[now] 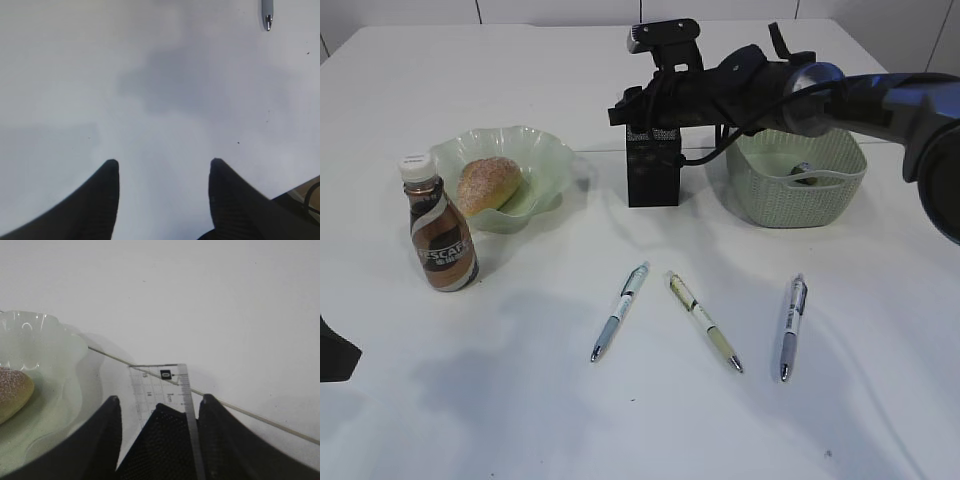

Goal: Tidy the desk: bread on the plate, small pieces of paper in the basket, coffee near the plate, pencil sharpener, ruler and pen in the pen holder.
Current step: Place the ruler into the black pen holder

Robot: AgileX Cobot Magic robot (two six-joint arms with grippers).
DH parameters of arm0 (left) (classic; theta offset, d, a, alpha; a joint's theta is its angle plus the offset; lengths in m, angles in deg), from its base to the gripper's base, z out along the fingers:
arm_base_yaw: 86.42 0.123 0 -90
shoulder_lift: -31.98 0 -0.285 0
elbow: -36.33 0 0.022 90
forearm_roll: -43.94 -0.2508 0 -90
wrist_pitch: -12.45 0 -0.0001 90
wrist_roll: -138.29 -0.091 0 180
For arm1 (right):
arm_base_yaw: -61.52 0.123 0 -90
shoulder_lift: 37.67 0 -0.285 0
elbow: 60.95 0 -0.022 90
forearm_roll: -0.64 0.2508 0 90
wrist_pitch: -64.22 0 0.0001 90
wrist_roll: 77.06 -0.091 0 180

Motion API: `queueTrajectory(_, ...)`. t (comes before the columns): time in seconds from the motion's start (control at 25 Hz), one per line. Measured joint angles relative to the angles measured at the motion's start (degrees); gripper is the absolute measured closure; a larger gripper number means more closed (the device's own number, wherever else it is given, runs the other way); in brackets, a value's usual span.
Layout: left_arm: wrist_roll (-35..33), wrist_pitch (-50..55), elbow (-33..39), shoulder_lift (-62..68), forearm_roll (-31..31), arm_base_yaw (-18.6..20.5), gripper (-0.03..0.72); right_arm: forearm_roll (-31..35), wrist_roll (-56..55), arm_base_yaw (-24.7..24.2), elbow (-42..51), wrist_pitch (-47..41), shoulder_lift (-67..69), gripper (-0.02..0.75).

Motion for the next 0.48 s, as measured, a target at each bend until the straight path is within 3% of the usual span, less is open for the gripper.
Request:
queueTrajectory(0.28, 0.00, 0.00, 0.00, 0.00, 0.00, 0.00, 0.287, 0.00, 0.82, 0.00, -0.34, 0.00, -1.33, 0.338)
queueTrajectory(0.48, 0.00, 0.00, 0.00, 0.00, 0.00, 0.00, 0.287, 0.10, 1.18, 0.00, -0.57, 0.00, -3.77, 0.269)
